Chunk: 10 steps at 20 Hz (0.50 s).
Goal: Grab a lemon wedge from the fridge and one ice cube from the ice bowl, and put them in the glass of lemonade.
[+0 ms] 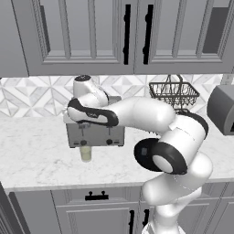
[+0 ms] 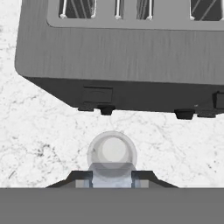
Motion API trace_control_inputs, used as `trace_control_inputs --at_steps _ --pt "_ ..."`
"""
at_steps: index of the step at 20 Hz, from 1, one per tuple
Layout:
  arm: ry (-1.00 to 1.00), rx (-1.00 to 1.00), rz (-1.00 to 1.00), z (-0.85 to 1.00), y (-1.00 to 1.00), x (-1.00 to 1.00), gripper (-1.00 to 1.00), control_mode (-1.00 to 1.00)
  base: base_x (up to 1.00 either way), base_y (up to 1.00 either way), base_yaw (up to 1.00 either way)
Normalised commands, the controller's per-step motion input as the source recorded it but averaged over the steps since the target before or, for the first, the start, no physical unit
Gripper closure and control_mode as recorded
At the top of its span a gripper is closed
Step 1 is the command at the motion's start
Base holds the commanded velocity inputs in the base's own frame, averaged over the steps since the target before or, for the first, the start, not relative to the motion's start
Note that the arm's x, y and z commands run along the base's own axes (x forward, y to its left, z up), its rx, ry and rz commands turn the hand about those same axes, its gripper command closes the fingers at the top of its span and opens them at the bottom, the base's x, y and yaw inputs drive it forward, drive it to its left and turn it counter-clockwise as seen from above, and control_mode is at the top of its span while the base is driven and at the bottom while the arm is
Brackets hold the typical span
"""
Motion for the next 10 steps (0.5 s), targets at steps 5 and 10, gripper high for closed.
trace_control_inputs --at_steps 5,10 --pt "-0.01 0.0 -0.02 -0.23 -0.01 0.0 1.0 -1.0 0.0 0.0 0.0" --pt "0.0 0.0 -0.01 -0.22 0.0 0.0 1.0 -1.0 0.0 0.0 0.0"
